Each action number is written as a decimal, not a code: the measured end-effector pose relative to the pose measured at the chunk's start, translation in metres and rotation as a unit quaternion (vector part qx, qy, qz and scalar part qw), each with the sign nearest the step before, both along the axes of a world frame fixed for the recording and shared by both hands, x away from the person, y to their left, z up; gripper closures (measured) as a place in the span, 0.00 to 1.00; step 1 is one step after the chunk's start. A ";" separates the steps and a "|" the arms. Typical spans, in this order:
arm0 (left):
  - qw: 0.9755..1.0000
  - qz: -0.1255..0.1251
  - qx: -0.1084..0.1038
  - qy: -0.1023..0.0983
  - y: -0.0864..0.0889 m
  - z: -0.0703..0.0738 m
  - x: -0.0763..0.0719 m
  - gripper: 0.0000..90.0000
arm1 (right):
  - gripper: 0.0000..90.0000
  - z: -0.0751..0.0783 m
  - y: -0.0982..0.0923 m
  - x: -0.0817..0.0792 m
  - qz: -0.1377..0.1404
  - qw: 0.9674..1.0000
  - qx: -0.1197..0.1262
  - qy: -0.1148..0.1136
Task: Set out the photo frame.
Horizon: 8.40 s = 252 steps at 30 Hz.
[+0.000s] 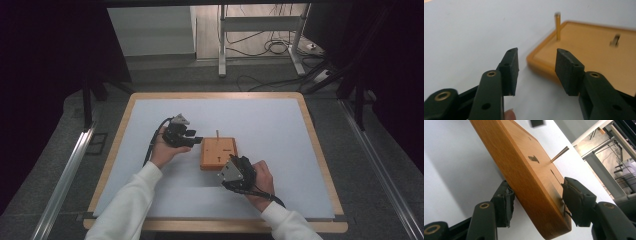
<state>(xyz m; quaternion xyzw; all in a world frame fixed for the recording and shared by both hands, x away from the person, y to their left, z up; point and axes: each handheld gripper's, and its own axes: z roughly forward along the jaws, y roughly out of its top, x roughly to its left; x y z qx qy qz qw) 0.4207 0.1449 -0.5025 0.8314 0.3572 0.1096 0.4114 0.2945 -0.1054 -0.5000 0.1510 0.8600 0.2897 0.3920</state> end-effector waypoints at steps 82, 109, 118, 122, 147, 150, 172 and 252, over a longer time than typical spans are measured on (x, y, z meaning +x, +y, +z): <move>1.000 0.002 0.008 0.009 0.050 -0.025 -0.054 0.53 | 0.77 0.097 -0.002 0.017 0.086 0.995 0.002 0.050; 1.000 -0.002 0.003 0.006 0.046 -0.022 -0.058 0.52 | 0.68 0.096 -0.016 0.057 0.043 0.993 0.081 0.078; 1.000 -0.003 0.001 0.008 0.045 -0.022 -0.059 0.52 | 0.60 0.093 -0.022 0.076 0.007 0.991 0.102 0.083; 1.000 -0.003 0.000 0.009 0.045 -0.022 -0.059 0.52 | 0.55 0.089 -0.025 0.088 -0.013 0.990 0.112 0.087; 1.000 -0.004 0.001 0.010 0.046 -0.021 -0.059 0.50 | 0.30 0.081 -0.056 0.093 -0.063 0.973 0.204 0.093; 1.000 -0.003 0.002 0.010 0.045 -0.021 -0.060 0.50 | 0.29 0.075 -0.073 0.077 -0.070 0.967 0.231 0.080; 1.000 0.013 -0.001 0.004 0.045 -0.019 -0.087 0.41 | 0.89 0.022 -0.104 0.018 -0.015 0.961 0.239 0.138; 1.000 0.000 0.007 0.008 0.042 -0.024 -0.088 0.38 | 1.00 -0.024 -0.076 0.059 -0.070 0.964 0.164 0.197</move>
